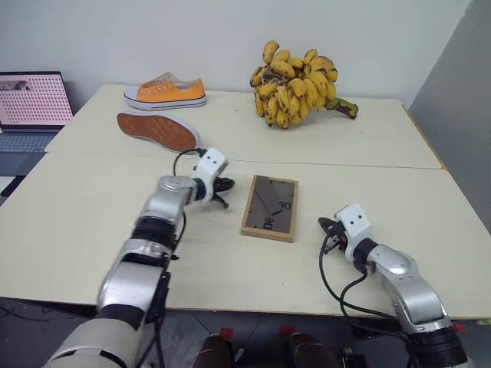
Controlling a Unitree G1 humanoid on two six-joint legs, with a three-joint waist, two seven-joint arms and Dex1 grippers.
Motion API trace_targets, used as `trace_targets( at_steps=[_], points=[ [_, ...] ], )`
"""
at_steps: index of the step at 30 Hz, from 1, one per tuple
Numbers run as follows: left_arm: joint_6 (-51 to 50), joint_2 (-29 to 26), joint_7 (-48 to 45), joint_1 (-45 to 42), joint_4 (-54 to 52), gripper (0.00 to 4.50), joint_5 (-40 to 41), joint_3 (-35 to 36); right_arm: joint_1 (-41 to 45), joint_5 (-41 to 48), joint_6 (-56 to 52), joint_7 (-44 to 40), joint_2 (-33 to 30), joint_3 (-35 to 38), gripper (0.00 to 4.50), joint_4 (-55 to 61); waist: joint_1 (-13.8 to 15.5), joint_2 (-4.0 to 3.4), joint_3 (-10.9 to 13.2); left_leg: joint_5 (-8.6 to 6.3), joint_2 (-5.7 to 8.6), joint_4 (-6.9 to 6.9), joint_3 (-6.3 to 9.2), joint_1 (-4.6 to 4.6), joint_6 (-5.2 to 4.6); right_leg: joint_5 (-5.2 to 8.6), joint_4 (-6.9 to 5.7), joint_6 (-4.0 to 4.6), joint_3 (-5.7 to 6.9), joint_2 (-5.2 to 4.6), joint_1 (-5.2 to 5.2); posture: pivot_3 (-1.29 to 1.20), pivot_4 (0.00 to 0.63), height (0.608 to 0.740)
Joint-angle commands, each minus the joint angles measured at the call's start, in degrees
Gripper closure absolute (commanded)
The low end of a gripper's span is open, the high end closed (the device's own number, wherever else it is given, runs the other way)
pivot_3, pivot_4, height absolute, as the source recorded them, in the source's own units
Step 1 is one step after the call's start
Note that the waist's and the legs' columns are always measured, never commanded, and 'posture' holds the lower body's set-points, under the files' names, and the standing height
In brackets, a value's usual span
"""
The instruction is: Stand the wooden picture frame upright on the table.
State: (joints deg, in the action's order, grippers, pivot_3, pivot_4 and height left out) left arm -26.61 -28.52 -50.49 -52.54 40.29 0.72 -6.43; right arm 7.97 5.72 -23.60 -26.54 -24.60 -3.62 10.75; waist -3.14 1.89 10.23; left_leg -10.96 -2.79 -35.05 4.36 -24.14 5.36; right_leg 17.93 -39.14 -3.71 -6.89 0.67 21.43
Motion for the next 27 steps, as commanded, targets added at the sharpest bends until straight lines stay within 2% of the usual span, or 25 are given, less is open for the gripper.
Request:
trace_targets(
  at_steps=[1, 3, 7, 9, 12, 17, 19, 20, 26, 27],
  points=[
    [-11.96, -4.28, -8.91, -2.48, -5.79, 4.48, 3.87, 0.25, 0.83, -0.08, 2.9, -1.94, -2.2, 1.72, 4.5, -0.55, -0.11, -0.01, 0.0, 0.0, 0.0, 0.0, 0.0, 0.0, 0.0, 0.0, 0.0, 0.0, 0.0, 0.0, 0.0, 0.0, 0.15, 0.74],
    [-18.38, -6.04, -12.66, -2.86, -7.93, 4.48, 5.93, -0.28, 1.02, -0.46, 3.87, -2.33, -3.0, 1.66, 4.5, -1.48, 0.2, -0.01, 0.0, 0.0, 0.01, -0.02, 0.03, 0.0, 0.0, 0.02, 0.01, 0.0, 0.05, -0.01, -0.04, 0.0, 0.15, 0.74],
    [-36.52, -14.64, -25.91, 5.68, -25.87, 4.48, 18.14, -1.49, 1.55, -0.36, 4.68, -2.48, -3.58, 2.44, 4.5, -2.38, -0.37, -0.09, 0.06, 0.0, -0.01, -0.01, 0.04, -0.07, 0.0, 0.02, 0.01, 0.01, 0.06, -0.02, 0.01, 0.0, 0.15, 0.74],
    [-42.41, -16.48, -26.7, 8.26, -30.58, 4.1, 21.5, -2.03, 1.41, -0.37, 4.87, -2.28, -3.49, 2.4, 4.5, -2.39, -0.79, -0.15, 0.09, 0.0, -0.03, 0.02, 0.04, -0.02, 0.0, 0.07, -0.06, 0.1, 0.05, -0.02, 0.01, 0.0, 0.15, 0.74],
    [-50.17, -15.72, -25.29, 8.63, -32.18, 3.64, 25.68, -1.29, 1.11, -0.69, 4.74, -2.21, -2.98, 1.43, 4.5, -1.96, -0.64, -0.15, 0.1, 0.0, -0.05, 0.05, 0.08, 0.09, 0.0, 0.22, -0.37, 0.26, 0.12, 0.0, 0.03, 0.0, 0.15, 0.74],
    [-51.59, -15.64, -22.92, 8.67, -32.17, 2.58, 28.35, -1.16, 0.99, -0.97, 4.98, -1.9, -2.4, 1.11, 4.5, -2.0, -0.46, -0.15, 0.1, 0.01, -0.03, -0.01, 0.18, 0.2, -0.02, 0.43, -0.64, 0.06, 0.16, 0.03, 0.01, 0.0, 0.15, 0.74],
    [-51.29, -14.96, -21.79, 7.73, -29.9, 2.24, 28.62, -0.75, 0.71, -1.4, 5.35, -1.74, -2.4, 0.83, 4.5, -2.08, -0.43, -0.15, 0.1, 0.01, -0.03, -0.01, 0.18, 0.2, -0.02, 0.45, -0.65, 0.09, 0.16, 0.03, 0.02, 0.0, 0.15, 0.74],
    [-51.03, -14.59, -21.25, 7.25, -28.66, 1.87, 28.69, -0.65, 0.63, -1.82, 5.64, -1.65, -2.49, 0.54, 4.5, -2.17, -0.38, -0.15, 0.1, 0.01, -0.03, -0.01, 0.18, 0.19, -0.02, 0.46, -0.66, 0.13, 0.16, 0.03, 0.02, 0.0, 0.15, 0.74],
    [-47.6, -11.74, -18.57, 5.29, -21.83, 0.62, 27.77, -1.23, 0.53, -5.51, 7.82, -1.44, -2.64, -1.99, 4.5, -2.69, -0.23, -0.15, 0.1, 0.01, -0.01, -0.01, 0.18, 0.2, -0.02, 0.46, -0.7, 0.16, 0.17, 0.03, 0.04, 0.0, 0.15, 0.74],
    [-47.07, -11.01, -17.96, 4.88, -20.48, 0.31, 27.61, -1.17, 0.69, -5.67, 7.78, -1.4, -2.5, -2.08, 4.5, -2.65, -0.2, -0.15, 0.1, 0.01, -0.01, -0.01, 0.18, 0.2, -0.02, 0.45, -0.71, 0.17, 0.17, 0.03, 0.05, 0.0, 0.15, 0.74]
  ],
)
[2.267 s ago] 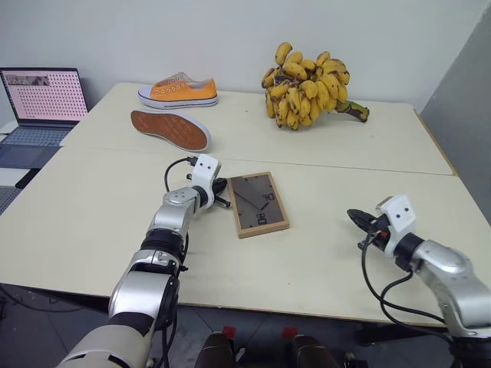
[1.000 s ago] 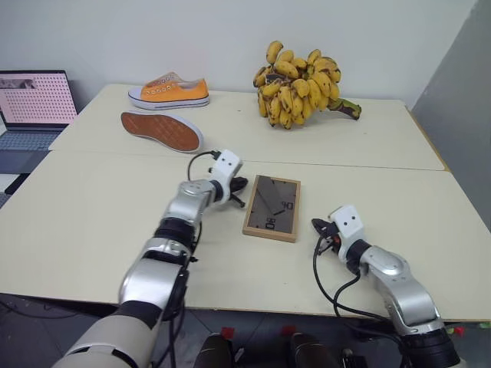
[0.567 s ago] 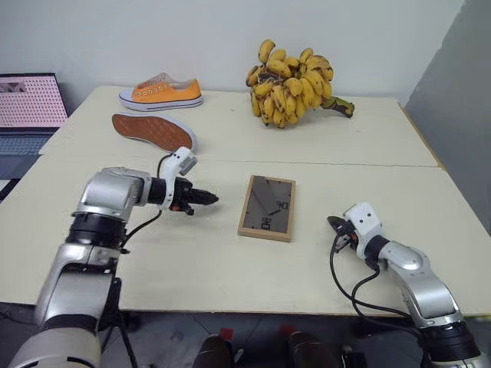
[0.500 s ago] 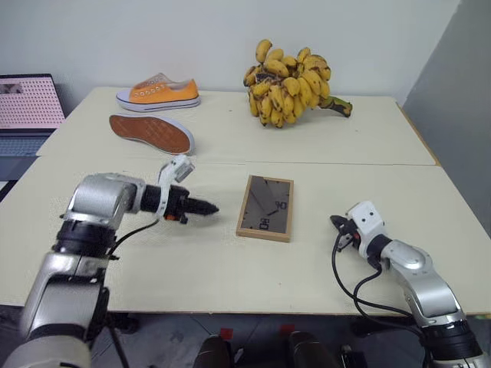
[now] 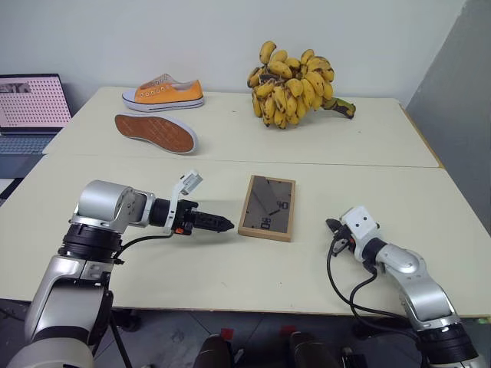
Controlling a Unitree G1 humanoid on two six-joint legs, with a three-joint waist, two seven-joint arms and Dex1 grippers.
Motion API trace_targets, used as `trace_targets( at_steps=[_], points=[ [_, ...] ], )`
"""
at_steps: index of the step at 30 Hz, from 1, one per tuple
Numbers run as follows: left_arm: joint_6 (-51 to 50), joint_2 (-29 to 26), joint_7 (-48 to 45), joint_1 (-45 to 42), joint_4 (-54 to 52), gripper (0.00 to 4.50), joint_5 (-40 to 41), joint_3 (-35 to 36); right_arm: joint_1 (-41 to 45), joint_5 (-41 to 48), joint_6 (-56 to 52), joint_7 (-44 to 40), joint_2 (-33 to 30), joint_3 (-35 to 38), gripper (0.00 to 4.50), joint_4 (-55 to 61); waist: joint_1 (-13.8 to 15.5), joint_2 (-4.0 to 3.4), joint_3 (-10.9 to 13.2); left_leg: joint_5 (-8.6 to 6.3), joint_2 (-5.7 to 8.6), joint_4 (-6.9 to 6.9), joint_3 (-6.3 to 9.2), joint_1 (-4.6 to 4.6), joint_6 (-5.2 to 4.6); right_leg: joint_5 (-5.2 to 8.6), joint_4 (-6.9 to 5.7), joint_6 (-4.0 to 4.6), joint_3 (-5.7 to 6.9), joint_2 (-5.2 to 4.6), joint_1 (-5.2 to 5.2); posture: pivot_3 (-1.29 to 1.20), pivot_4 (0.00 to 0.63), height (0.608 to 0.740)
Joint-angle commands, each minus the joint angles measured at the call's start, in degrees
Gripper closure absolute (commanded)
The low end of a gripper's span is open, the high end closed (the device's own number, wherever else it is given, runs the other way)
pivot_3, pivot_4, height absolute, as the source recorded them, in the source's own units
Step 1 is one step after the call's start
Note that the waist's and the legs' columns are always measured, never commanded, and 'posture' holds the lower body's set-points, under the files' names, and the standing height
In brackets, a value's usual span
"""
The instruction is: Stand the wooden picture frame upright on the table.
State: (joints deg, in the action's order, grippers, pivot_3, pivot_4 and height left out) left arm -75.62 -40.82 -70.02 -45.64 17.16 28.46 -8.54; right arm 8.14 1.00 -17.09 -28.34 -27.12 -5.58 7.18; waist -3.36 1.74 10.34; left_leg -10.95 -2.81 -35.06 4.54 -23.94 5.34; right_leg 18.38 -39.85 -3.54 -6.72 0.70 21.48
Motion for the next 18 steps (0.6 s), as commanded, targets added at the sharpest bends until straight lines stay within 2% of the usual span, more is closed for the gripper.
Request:
trace_targets(
  at_steps=[1, 7, 11, 18],
  points=[
    [2.36, 2.06, 2.11, -2.41, 3.93, 0.18, -0.16, 1.07, 0.68, -1.26, 1.46, 0.39, 0.06, -0.31, 4.5, 0.9, 0.04, 0.0, 0.0, 0.0, 0.0, 0.0, 0.0, 0.0, 0.0, -0.01, 0.0, 0.02, 0.0, 0.0, 0.0, 0.0, 0.15, 0.74],
    [5.37, 9.27, 6.2, -5.58, 13.15, 0.18, -1.29, 1.48, 2.44, -3.73, 1.96, 0.81, 0.69, -1.68, 4.5, -0.32, 0.07, 0.0, 0.0, 0.0, 0.02, -0.01, 0.0, 0.0, 0.0, -0.02, -0.01, 0.03, 0.0, 0.0, -0.01, 0.0, 0.15, 0.74],
    [7.07, 11.46, 8.23, -6.11, 15.74, 0.18, -2.29, 1.54, 3.91, -4.75, 1.96, 1.28, 2.03, -3.05, 4.5, -1.4, 0.08, 0.0, 0.0, 0.0, 0.02, -0.02, 0.0, 0.0, 0.0, -0.06, -0.03, 0.1, 0.0, 0.0, 0.0, 0.0, 0.15, 0.74],
    [8.35, 12.64, 8.78, -6.68, 17.77, 0.18, -2.71, 1.79, 8.45, -5.96, 0.84, 3.81, 9.57, -7.18, 4.5, -3.36, 0.02, 0.0, 0.0, 0.01, 0.02, -0.03, 0.01, 0.06, 0.02, -0.05, -0.1, 0.09, -0.01, -0.01, -0.03, 0.0, 0.15, 0.74]
  ],
)
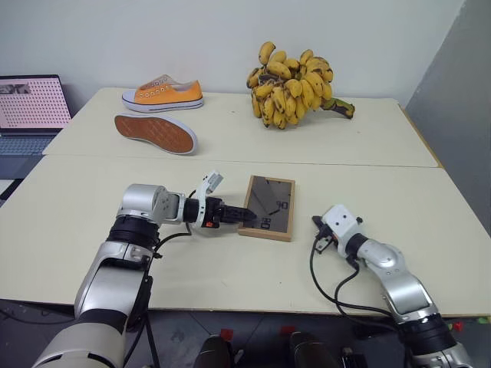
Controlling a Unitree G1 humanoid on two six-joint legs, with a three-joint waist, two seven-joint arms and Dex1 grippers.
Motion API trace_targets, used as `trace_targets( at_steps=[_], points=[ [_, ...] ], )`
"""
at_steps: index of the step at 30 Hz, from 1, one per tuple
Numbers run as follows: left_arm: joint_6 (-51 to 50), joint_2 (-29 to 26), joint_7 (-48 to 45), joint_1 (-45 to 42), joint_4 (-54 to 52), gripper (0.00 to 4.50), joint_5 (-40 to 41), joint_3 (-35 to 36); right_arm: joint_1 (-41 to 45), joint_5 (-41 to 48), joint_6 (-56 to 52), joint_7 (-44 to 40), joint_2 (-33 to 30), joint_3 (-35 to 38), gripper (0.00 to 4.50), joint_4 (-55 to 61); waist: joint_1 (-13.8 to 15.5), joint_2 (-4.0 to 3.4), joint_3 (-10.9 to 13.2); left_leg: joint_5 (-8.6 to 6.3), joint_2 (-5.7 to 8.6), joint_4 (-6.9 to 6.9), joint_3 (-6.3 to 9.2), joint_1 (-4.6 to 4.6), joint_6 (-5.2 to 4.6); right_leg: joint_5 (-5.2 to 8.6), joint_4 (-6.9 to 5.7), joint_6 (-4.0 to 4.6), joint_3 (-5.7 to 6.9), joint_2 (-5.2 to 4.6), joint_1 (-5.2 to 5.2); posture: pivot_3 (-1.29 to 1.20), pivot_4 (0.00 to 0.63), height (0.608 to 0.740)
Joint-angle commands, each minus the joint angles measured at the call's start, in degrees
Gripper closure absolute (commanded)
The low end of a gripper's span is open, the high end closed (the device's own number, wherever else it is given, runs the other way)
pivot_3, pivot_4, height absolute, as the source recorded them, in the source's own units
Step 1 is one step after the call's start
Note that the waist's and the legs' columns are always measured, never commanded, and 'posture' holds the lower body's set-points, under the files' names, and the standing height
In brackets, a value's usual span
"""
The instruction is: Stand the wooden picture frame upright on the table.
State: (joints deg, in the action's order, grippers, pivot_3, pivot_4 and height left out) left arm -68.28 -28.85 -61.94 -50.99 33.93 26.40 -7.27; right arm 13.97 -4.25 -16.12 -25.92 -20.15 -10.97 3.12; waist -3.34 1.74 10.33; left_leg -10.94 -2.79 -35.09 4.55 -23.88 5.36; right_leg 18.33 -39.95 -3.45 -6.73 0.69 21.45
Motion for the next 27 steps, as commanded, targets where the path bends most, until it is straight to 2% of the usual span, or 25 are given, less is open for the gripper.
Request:
trace_targets(
  at_steps=[1, 8, 20, 27],
  points=[
    [1.18, 0.82, 0.74, -1.66, 1.45, 0.18, -0.69, 0.67, 3.22, -0.96, -0.32, 1.55, 3.67, -2.49, 4.5, 0.67, 0.0, 0.0, 0.0, 0.0, 0.0, 0.0, 0.0, 0.0, 0.0, -0.01, 0.0, 0.01, 0.0, 0.0, 0.0, 0.0, 0.15, 0.74],
    [2.8, 1.88, 1.23, -4.03, 4.79, 0.18, -1.24, 1.8, 5.75, -1.21, -2.19, 2.54, 8.19, -3.83, 4.5, 0.41, 0.03, 0.0, 0.0, 0.01, 0.01, 0.0, 0.02, -0.02, 0.01, -0.01, 0.01, 0.01, 0.02, -0.01, 0.01, 0.0, 0.15, 0.74],
    [1.7, 2.76, 1.74, -5.28, 6.97, 0.18, -0.29, 4.36, 4.74, -0.99, -2.22, 2.37, 6.49, -2.19, 4.5, 0.17, 0.02, 0.0, 0.0, 0.01, 0.01, 0.01, 0.02, -0.02, 0.01, 0.01, 0.02, -0.01, 0.03, -0.01, 0.02, 0.0, 0.15, 0.74],
    [-0.59, 3.55, 0.56, -6.14, 6.56, 1.59, 1.14, 5.6, 4.53, -0.88, -2.38, 2.83, 6.52, -2.19, 4.5, 0.27, -0.04, 0.0, 0.0, 0.0, 0.01, 0.03, 0.02, -0.05, 0.01, 0.01, 0.03, -0.01, 0.03, -0.01, 0.05, 0.0, 0.15, 0.74]
  ],
)
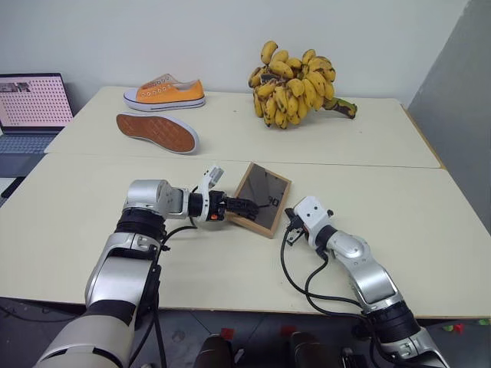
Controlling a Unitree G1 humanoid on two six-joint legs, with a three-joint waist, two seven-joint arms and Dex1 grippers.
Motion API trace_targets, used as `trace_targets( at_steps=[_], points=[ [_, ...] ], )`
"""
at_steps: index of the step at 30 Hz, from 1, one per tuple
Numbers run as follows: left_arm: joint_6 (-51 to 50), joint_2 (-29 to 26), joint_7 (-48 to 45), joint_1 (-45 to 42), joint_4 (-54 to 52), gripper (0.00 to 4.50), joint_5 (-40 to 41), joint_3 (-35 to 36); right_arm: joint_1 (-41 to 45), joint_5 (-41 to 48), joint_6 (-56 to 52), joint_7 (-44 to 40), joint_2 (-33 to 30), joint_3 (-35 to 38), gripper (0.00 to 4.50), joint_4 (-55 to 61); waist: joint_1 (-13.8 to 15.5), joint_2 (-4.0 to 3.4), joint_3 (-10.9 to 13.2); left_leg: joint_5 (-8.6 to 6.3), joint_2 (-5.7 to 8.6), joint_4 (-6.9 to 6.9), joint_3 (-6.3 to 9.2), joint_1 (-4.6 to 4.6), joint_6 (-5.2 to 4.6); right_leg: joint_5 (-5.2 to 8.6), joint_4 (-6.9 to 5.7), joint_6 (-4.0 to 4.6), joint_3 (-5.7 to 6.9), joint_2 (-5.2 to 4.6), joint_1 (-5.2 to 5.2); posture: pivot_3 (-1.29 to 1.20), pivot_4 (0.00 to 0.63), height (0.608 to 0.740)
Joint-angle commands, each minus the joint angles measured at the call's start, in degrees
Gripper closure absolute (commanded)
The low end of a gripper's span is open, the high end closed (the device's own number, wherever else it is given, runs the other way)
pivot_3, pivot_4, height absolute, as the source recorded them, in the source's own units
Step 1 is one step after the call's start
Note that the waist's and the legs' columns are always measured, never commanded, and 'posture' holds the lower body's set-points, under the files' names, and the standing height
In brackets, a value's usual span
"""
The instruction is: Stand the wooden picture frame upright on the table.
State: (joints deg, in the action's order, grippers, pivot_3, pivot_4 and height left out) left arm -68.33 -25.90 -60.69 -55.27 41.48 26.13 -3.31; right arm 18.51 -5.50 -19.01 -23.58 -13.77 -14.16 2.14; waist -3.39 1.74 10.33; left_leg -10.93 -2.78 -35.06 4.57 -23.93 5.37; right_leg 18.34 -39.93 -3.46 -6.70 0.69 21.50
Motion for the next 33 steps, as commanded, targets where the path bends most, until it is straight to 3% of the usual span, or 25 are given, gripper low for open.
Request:
trace_targets(
  at_steps=[1, 8, 18, 24, 29, 33],
  points=[
    [-0.68, 0.7, -0.59, -1.94, -0.9, 1.76, 1.46, 1.84, 0.01, 0.37, 0.49, 0.53, 0.17, 1.0, 4.5, 1.26, 0.02, 0.0, 0.0, 0.0, 0.0, 0.0, 0.0, 0.0, 0.0, 0.0, 0.0, 0.0, 0.0, 0.0, 0.0, 0.0, 0.15, 0.74],
    [-1.7, 1.14, -0.61, -2.36, -0.31, 3.16, 2.09, 3.22, 0.04, 0.33, 0.61, 0.84, 0.14, 1.2, 4.5, 1.05, 0.0, 0.0, 0.0, 0.0, 0.0, 0.0, 0.0, -0.02, 0.0, 0.0, 0.01, -0.01, 0.0, 0.0, 0.02, 0.0, 0.15, 0.74],
    [0.13, 0.83, -1.53, -3.49, -1.27, 3.21, 4.48, 7.48, -2.72, 0.67, 0.33, 0.92, -3.93, 5.48, 4.5, 3.68, 0.15, 0.0, 0.01, 0.0, 0.0, 0.02, 0.0, -0.06, 0.0, 0.0, 0.02, 0.0, 0.0, -0.01, 0.05, 0.0, 0.15, 0.74],
    [9.14, 0.26, 0.52, -7.15, -0.99, 3.21, 5.89, 14.92, -7.01, 4.1, -2.55, -1.59, -12.58, 15.85, 4.5, 10.88, 0.23, -0.01, 0.07, 0.01, 0.03, 0.0, -0.01, -0.26, 0.01, 0.0, 0.02, -0.02, 0.01, -0.03, 0.22, 0.0, 0.15, 0.74],
    [12.58, 0.21, -1.38, -4.05, -11.75, 3.21, 6.66, 14.35, -4.96, 11.61, -11.12, -4.26, -16.61, 24.14, 4.5, 21.03, -0.11, -0.03, 0.08, 0.01, 0.02, 0.04, -0.02, -0.28, 0.01, -0.01, 0.03, 0.02, -0.03, -0.03, 0.25, 0.0, 0.15, 0.74],
    [10.97, 1.21, -0.33, -0.9, -20.56, 3.21, 8.79, 13.89, 5.14, 21.89, -24.28, -4.29, -17.49, 29.05, 3.79, 30.01, -0.4, -0.3, 0.24, 0.02, 0.01, 0.05, -0.04, -0.27, 0.03, -0.01, 0.0, 0.02, -0.07, -0.03, 0.25, 0.0, 0.15, 0.74]
  ],
)
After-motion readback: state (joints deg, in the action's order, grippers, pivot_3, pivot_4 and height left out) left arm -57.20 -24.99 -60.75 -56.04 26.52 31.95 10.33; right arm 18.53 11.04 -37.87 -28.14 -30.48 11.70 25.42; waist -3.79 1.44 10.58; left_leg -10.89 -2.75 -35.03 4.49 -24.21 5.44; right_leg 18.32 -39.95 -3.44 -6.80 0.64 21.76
